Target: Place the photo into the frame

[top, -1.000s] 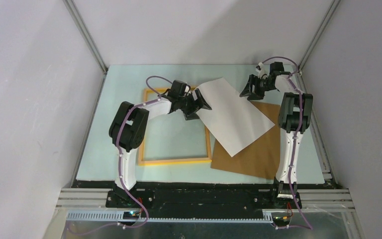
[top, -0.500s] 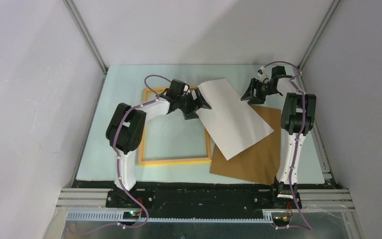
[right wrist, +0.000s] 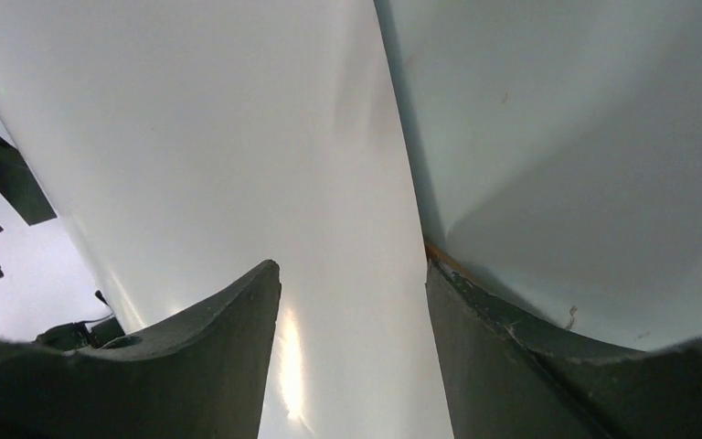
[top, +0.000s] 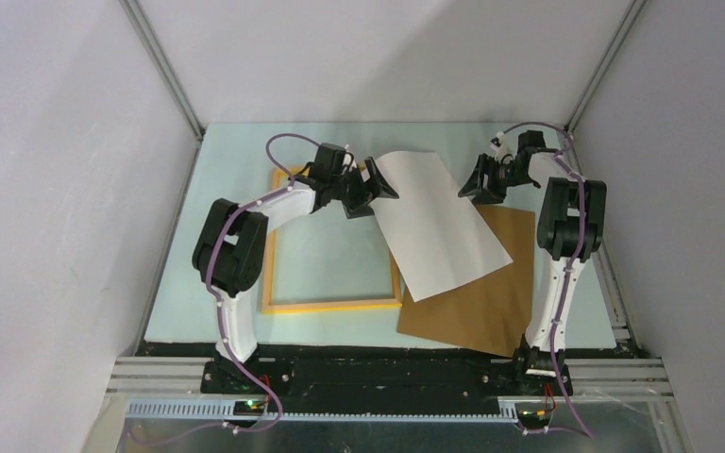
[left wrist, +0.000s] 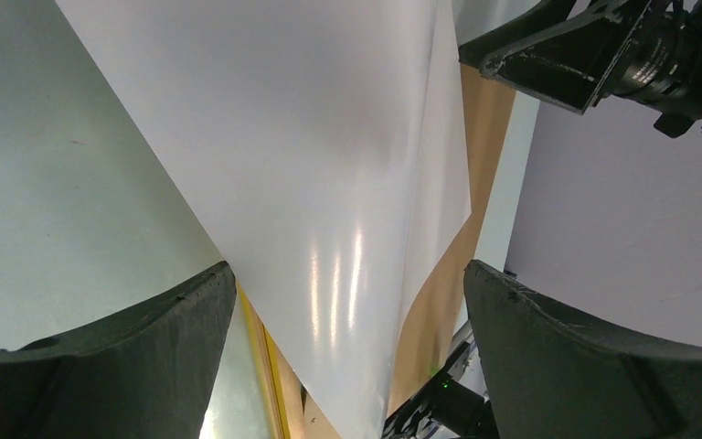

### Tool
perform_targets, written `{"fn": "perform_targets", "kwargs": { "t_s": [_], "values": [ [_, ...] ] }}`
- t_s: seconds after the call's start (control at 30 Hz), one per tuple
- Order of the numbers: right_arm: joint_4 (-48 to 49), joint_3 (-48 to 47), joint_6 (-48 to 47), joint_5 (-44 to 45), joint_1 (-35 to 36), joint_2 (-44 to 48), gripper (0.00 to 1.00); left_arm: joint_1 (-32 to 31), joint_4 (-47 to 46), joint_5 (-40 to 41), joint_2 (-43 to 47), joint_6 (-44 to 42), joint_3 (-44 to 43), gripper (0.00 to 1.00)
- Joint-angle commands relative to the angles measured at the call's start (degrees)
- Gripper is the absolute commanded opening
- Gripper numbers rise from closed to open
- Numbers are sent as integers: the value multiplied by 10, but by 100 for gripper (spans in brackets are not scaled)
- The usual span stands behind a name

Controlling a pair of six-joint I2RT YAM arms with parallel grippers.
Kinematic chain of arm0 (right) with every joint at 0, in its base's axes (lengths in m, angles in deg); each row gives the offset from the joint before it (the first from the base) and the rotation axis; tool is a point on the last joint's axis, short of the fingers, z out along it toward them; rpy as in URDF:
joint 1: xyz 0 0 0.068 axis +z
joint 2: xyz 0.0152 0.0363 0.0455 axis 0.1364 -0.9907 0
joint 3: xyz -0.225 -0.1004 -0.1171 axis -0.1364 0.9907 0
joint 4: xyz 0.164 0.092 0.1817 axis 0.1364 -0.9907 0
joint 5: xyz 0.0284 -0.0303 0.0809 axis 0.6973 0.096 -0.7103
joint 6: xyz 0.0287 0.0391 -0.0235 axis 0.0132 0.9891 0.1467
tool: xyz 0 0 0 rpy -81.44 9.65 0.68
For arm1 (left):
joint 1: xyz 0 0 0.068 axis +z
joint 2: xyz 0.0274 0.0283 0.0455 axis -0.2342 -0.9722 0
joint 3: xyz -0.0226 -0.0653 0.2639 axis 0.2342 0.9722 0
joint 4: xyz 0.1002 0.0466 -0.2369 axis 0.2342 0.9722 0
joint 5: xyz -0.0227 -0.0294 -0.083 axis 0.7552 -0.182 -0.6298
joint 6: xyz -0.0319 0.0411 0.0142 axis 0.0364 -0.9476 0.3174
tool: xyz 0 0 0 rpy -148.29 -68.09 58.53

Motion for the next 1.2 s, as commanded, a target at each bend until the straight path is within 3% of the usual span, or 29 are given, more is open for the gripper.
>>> {"fn": "perform_targets", "kwargs": {
  "t_s": [0.0,0.57,1.17],
  "values": [
    [20,25,3,-5,0,43,64,2,-21,-11,30,-15,1,97],
    [145,195,48,80,18,139,62,4,-76,-27,38,-2,31,100],
    [147,257,86,245,87,230,59,5,-148,-53,52,5,61,99]
  ]
}}
